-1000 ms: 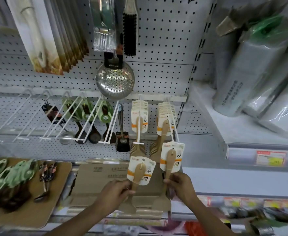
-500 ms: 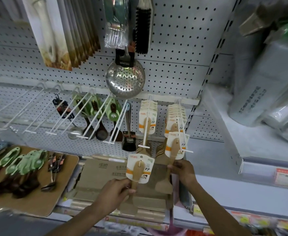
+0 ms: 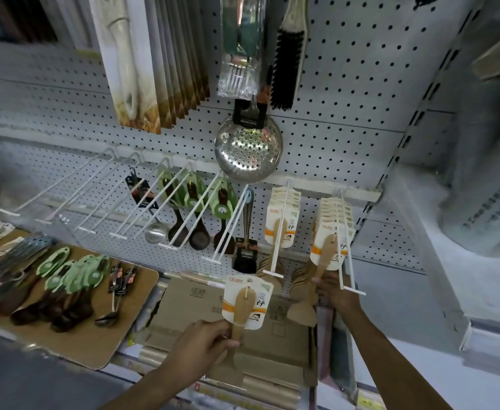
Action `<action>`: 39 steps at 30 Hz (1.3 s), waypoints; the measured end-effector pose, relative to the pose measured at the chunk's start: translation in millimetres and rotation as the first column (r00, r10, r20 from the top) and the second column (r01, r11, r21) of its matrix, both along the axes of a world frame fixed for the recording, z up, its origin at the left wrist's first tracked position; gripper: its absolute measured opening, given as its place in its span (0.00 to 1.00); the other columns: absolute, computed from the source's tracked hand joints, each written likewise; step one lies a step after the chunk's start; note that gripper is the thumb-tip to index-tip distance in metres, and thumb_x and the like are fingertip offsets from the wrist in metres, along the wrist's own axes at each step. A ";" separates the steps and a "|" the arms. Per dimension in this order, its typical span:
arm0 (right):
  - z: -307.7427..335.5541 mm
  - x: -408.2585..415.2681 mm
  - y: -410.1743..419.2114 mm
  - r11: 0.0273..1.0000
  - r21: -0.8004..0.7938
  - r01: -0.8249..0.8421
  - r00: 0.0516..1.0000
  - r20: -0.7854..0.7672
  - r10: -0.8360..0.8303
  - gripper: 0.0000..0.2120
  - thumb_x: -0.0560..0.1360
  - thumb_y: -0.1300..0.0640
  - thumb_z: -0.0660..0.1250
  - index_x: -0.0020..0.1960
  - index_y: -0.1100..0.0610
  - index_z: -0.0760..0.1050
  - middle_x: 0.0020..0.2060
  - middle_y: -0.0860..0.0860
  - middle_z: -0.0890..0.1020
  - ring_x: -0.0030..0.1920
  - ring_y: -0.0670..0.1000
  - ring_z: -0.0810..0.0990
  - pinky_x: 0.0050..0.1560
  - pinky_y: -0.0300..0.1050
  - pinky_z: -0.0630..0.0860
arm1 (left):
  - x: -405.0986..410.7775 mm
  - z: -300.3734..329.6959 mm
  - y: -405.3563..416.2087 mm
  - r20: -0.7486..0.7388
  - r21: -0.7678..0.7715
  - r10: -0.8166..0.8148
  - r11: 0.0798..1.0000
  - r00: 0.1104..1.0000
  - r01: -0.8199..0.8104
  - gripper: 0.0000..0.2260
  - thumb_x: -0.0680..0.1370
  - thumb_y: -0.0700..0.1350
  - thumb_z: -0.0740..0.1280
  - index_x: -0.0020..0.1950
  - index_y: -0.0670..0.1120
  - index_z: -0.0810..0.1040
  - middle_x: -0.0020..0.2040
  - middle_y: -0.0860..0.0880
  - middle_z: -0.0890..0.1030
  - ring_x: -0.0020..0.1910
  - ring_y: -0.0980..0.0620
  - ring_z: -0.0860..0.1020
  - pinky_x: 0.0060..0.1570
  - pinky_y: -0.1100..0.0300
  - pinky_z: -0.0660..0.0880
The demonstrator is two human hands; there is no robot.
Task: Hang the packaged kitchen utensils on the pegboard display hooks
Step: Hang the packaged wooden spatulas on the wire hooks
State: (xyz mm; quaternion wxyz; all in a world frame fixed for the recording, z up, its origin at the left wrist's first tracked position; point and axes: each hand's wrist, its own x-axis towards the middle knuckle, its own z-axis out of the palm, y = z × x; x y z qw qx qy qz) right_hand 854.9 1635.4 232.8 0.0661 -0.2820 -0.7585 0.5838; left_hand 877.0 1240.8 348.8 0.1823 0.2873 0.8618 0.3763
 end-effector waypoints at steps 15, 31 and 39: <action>117.6 100.3 -121.4 0.936 0.117 -0.333 0.939 -0.045 0.340 0.11 0.72 0.57 0.75 0.53 0.47 0.83 0.49 0.41 0.86 0.52 0.38 0.82 0.56 0.33 0.76 | 2.0 -3.5 34.6 0.108 0.153 -0.052 0.988 0.993 0.035 0.07 0.77 0.52 0.70 0.52 0.53 0.82 0.47 0.61 0.85 0.50 0.61 0.83 0.54 0.51 0.80; 121.6 122.7 -201.2 0.973 -0.107 -0.205 0.968 -0.170 0.185 0.07 0.69 0.64 0.76 0.46 0.55 0.86 0.43 0.52 0.87 0.48 0.53 0.86 0.51 0.50 0.82 | 24.2 -21.5 35.9 0.074 0.135 -0.101 0.987 0.992 0.091 0.01 0.74 0.50 0.73 0.44 0.56 0.83 0.38 0.64 0.83 0.40 0.65 0.81 0.41 0.67 0.74; 120.9 115.3 -211.6 0.978 -0.139 -0.155 0.983 -0.121 0.138 0.07 0.68 0.65 0.76 0.40 0.54 0.86 0.41 0.51 0.87 0.46 0.53 0.86 0.55 0.58 0.81 | 19.2 -54.0 19.2 0.163 0.004 -0.095 0.995 0.982 0.095 0.05 0.71 0.49 0.74 0.37 0.58 0.82 0.40 0.60 0.85 0.42 0.63 0.82 0.48 0.58 0.79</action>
